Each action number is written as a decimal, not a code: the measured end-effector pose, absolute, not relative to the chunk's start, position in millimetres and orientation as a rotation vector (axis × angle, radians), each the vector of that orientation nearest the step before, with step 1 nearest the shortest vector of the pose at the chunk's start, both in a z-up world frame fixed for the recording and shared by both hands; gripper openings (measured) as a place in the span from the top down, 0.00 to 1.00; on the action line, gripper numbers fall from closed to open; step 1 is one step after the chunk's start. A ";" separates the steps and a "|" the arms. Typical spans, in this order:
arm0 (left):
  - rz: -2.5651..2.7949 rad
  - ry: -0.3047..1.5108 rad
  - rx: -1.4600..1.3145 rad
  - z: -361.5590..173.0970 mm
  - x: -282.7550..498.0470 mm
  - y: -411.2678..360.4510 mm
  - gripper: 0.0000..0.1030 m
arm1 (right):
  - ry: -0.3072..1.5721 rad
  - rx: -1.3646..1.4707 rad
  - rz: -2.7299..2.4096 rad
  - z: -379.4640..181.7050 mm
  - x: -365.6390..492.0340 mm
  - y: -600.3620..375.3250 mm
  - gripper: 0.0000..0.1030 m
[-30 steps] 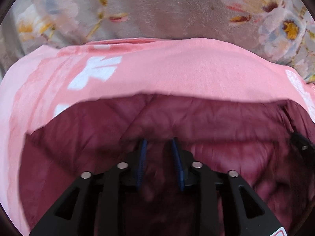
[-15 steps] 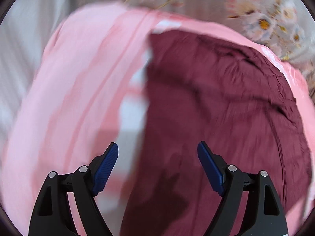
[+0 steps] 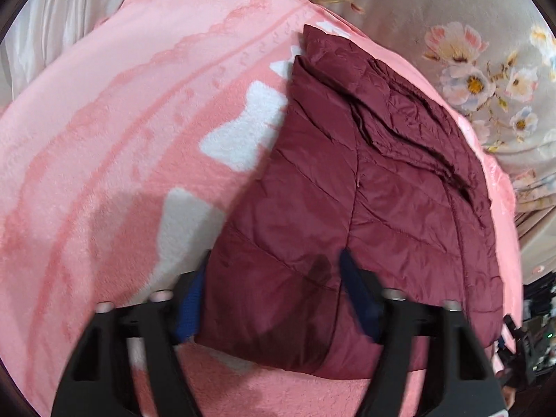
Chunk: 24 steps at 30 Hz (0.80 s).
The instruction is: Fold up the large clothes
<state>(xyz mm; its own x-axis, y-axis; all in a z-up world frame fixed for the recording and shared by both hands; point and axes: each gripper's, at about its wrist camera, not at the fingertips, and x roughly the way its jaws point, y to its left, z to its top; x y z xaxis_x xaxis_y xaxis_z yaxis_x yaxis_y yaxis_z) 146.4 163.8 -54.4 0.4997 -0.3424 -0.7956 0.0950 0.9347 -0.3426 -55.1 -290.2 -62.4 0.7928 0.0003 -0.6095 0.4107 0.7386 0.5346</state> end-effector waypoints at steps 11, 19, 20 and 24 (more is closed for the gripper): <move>-0.372 0.911 -0.302 -4.7 101.3 186.9 0.98 | 0.445 0.754 -0.173 -11.4 -108.4 -274.0 0.96; -0.488 0.759 -0.382 73.8 -1.9 250.5 0.98 | 0.153 0.487 -0.121 84.7 -226.0 -233.0 0.96; -0.486 0.723 -0.380 87.3 -12.2 254.6 0.98 | 0.124 0.467 -0.116 95.1 -235.3 -229.1 0.96; -0.454 0.600 -0.349 132.9 -27.0 255.0 0.97 | 0.031 0.423 -0.100 135.8 -238.8 -223.9 0.96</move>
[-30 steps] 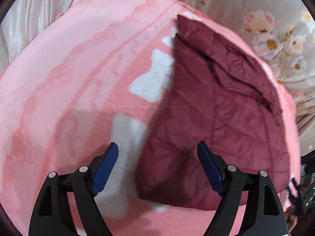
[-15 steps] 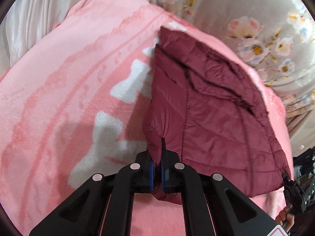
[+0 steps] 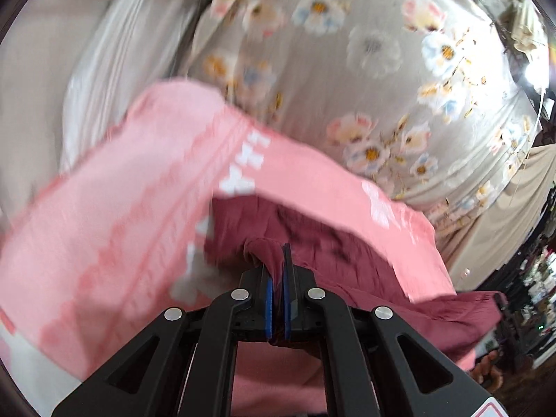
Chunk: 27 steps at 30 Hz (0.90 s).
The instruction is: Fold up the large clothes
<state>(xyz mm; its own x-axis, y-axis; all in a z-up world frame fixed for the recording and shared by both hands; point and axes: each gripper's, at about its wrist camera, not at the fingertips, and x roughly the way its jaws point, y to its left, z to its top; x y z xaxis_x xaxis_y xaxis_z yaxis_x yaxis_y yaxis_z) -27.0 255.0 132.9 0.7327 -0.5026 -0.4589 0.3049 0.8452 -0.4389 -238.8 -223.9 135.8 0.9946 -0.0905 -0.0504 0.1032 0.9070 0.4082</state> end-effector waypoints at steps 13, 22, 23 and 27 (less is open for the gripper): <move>-0.185 0.777 -0.128 60.4 171.1 158.4 0.93 | 0.370 0.566 -0.245 55.3 -24.4 -306.7 0.96; -0.081 0.890 -0.045 -2.3 245.8 121.4 0.87 | 0.499 0.593 -0.321 10.3 56.7 -326.0 0.93; -0.074 0.902 -0.048 -8.3 251.2 120.9 0.86 | 0.500 0.594 -0.324 8.7 60.2 -326.0 0.92; -0.076 0.925 -0.124 -13.6 259.6 128.6 0.85 | 0.446 0.601 -0.350 14.2 58.8 -325.9 0.76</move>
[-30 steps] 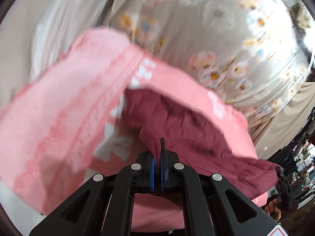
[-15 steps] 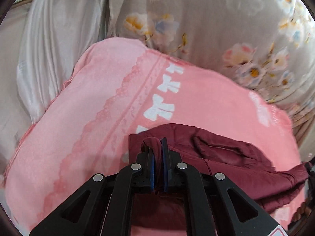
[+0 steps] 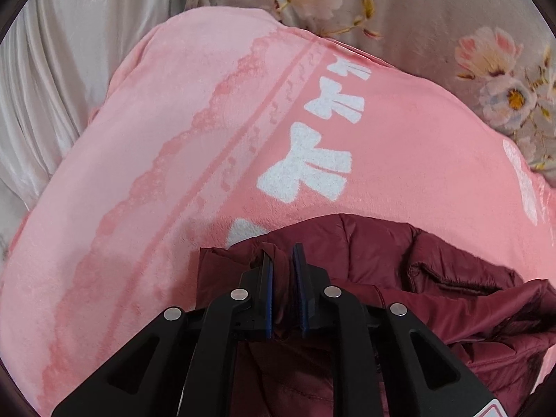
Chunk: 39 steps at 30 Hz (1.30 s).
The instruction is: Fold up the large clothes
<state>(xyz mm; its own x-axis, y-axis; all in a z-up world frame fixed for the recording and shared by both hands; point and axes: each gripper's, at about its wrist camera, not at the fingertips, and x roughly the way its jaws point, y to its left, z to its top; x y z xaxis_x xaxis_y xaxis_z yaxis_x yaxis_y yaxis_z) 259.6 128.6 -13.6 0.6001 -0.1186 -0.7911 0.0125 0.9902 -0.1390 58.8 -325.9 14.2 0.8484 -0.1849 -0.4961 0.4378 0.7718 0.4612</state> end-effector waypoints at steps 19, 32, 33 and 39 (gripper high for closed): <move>-0.225 0.740 0.098 24.6 210.2 62.5 0.26 | 0.689 0.316 -0.010 17.8 114.1 -177.2 0.47; -0.356 0.858 0.122 -14.2 220.8 8.5 0.27 | 0.755 0.262 -0.059 14.0 170.3 -166.4 1.00; -0.363 0.861 0.113 -13.7 223.7 5.1 0.27 | 0.747 0.265 -0.060 17.3 173.6 -168.3 1.00; -0.358 0.910 0.096 -30.0 248.5 -22.8 0.27 | 0.791 0.228 -0.091 -5.5 201.1 -167.9 1.00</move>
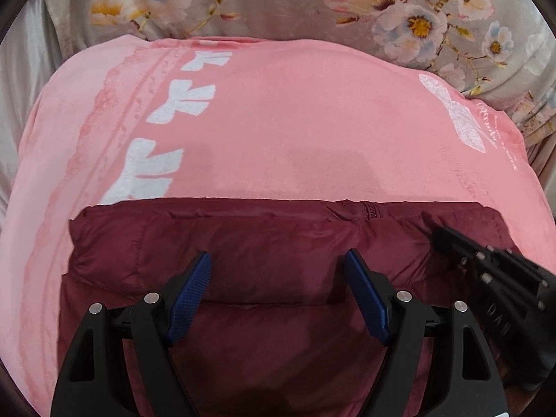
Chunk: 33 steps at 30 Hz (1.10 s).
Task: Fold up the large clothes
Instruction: 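Grasp the folded jacket edge with both grippers side by side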
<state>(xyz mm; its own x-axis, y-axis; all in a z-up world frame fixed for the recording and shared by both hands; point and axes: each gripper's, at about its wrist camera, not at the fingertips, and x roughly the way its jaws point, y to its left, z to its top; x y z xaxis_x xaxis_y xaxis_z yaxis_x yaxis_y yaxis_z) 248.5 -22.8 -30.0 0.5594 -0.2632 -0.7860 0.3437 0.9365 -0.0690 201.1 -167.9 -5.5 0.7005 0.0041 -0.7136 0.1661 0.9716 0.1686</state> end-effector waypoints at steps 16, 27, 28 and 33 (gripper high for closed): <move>-0.280 0.799 0.166 -68.2 253.5 -45.6 0.19 | 0.767 0.264 -0.113 -43.6 209.2 -173.4 1.00; -0.257 0.782 0.186 -71.8 253.5 -50.3 0.17 | 0.743 0.283 -0.109 -46.1 208.7 -176.9 1.00; -0.257 0.781 0.185 -71.9 253.7 -49.9 0.16 | 0.740 0.294 -0.102 -46.0 208.1 -178.6 1.00; -0.275 0.792 0.157 -58.6 252.1 -33.5 0.16 | 0.678 0.395 -0.098 -29.1 184.9 -206.5 0.98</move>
